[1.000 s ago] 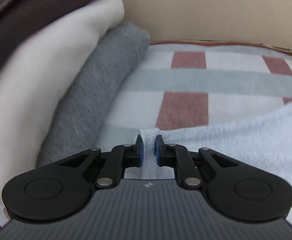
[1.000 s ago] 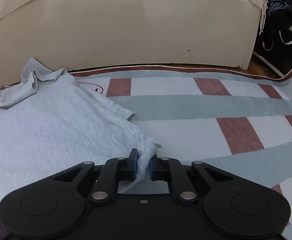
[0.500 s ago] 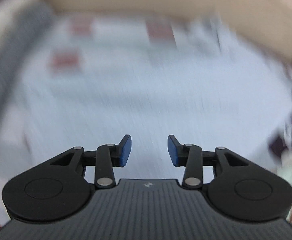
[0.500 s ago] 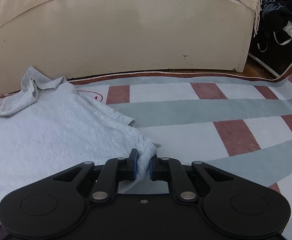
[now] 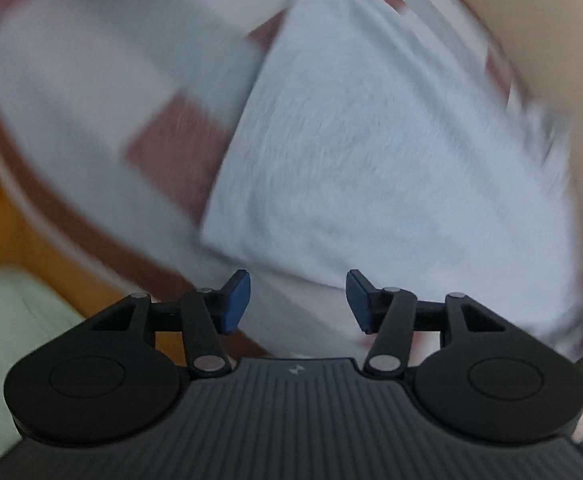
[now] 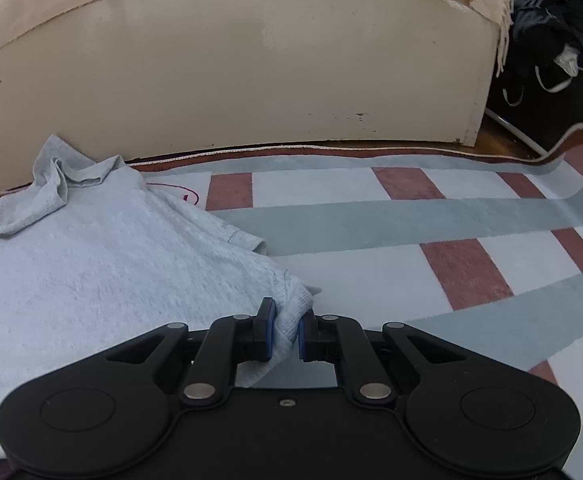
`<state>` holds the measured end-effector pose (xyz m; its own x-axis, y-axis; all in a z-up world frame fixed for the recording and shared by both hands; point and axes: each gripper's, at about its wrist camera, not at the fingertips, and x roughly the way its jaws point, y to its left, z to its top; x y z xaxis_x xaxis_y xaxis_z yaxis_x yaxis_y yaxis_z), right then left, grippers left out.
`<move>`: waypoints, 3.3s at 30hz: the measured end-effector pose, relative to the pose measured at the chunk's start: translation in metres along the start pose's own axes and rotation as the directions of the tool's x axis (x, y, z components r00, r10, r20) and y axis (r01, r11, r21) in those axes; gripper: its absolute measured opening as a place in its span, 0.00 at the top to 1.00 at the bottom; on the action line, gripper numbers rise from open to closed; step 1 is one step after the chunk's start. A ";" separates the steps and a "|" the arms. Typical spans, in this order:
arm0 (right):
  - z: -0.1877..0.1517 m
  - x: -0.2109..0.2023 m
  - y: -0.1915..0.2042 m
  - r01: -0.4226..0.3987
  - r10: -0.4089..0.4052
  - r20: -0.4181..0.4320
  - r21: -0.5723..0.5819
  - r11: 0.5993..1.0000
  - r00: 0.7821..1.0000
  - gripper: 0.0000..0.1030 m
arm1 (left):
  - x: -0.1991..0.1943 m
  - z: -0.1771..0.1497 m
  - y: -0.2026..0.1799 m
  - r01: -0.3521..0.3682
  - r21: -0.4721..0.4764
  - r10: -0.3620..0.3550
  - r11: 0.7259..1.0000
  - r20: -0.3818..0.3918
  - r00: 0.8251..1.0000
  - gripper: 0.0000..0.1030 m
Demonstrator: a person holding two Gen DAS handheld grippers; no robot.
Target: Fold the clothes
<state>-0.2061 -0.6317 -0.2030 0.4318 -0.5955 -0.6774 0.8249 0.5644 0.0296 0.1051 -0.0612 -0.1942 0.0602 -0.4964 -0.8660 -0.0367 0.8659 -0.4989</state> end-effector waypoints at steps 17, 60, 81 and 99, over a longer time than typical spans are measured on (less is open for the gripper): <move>-0.009 0.006 -0.008 -0.051 0.053 -0.041 0.056 0.997 0.998 0.88 | 0.026 -0.023 -0.039 -0.170 -0.025 0.169 0.985 0.308 0.936 0.96; 0.049 -0.070 0.017 -0.178 0.177 -0.027 -0.016 0.984 0.984 0.62 | 0.001 -0.037 -0.224 -0.258 0.685 0.018 0.682 0.337 0.941 0.71; 0.144 0.147 0.189 -0.432 0.314 -0.321 -0.425 0.795 0.894 0.44 | 0.212 0.072 -0.386 0.019 0.798 -0.109 0.602 0.059 0.992 0.59; 0.177 0.132 0.156 -0.283 0.227 -0.181 -0.416 0.864 0.957 0.93 | 0.201 0.051 -0.394 -0.117 0.761 -0.132 0.639 0.258 0.957 0.80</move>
<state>0.0444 -0.7238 -0.1578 0.5342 -0.3384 -0.7746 0.4388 0.8943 -0.0880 0.1827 -0.4986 -0.1700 0.3198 -0.5738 -0.7540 0.7283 0.6579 -0.1918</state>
